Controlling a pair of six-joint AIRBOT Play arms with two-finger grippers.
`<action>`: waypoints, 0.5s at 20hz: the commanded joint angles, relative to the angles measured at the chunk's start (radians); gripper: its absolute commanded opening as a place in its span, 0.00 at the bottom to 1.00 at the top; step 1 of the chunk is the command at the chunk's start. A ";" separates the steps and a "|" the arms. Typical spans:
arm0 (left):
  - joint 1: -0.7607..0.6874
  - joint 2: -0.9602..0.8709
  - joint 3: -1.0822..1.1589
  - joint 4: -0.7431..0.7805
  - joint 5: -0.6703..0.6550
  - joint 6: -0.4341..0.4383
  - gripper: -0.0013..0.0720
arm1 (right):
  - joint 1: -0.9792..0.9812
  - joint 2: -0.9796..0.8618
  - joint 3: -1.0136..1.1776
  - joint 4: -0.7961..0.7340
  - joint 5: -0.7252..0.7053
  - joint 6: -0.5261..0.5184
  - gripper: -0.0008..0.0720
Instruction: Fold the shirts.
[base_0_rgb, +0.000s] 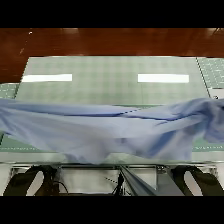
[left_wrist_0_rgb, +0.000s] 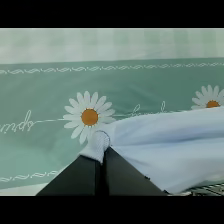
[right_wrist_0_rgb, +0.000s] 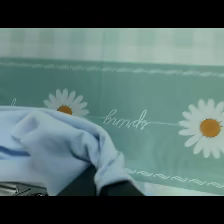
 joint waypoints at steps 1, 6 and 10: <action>0.000 -0.069 -0.237 -0.041 0.224 0.051 0.04 | 0.000 -0.121 -0.237 0.038 -0.211 -0.066 0.03; 0.000 -0.344 -0.270 -0.061 0.533 0.051 0.04 | 0.000 -0.394 -0.233 0.080 -0.601 -0.055 0.03; 0.000 -0.576 -0.270 -0.159 0.663 0.052 0.04 | 0.000 -0.569 -0.233 0.238 -0.786 -0.049 0.03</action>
